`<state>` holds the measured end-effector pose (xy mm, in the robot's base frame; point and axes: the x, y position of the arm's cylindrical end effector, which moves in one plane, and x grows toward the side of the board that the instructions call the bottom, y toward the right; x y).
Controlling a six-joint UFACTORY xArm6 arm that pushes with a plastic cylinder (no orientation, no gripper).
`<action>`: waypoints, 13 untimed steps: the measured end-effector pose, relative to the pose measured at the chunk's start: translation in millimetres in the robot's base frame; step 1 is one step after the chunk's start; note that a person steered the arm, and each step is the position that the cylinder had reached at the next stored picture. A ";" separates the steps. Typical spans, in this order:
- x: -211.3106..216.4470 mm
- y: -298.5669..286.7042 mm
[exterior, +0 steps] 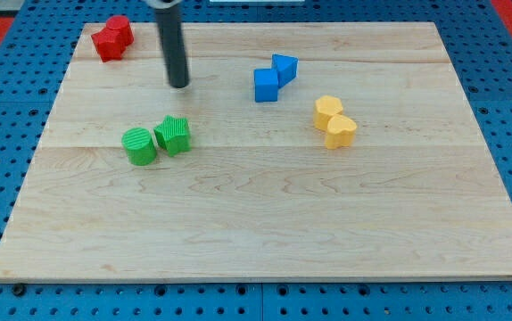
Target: Move the green blocks towards the bottom center of the board
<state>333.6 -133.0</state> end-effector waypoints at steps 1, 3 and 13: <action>2.5 -29.4; 53.0 -17.9; 67.4 -25.4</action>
